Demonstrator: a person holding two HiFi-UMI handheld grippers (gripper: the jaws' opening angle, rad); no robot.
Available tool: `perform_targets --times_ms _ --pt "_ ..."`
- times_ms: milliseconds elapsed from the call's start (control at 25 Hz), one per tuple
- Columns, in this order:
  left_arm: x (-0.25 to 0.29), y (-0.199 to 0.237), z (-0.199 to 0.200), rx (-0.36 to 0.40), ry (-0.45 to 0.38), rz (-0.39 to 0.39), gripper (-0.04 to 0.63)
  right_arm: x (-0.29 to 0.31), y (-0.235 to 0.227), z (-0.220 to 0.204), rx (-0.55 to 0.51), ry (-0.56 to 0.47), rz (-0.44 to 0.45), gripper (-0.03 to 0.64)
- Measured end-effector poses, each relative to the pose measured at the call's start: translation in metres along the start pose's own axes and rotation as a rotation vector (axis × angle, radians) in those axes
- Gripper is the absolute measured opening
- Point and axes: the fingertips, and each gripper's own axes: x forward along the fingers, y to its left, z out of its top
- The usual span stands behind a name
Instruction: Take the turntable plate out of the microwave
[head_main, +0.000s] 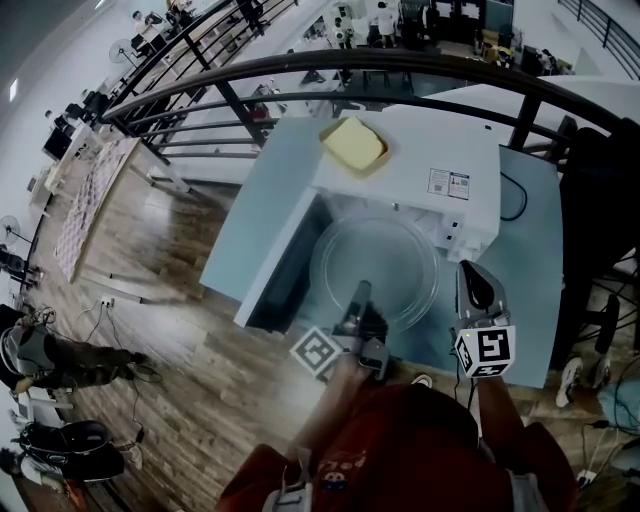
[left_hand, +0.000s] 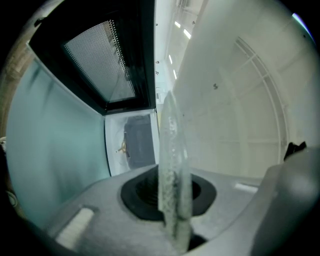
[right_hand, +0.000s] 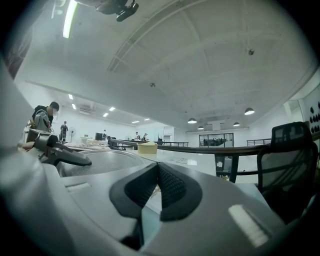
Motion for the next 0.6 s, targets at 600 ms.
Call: perform_targets --times_ms 600 --pt "-0.006 -0.009 -0.016 0.021 0.0 0.001 0.023 -0.021 -0.01 0.005 -0.001 -0.009 -0.003 0.002"
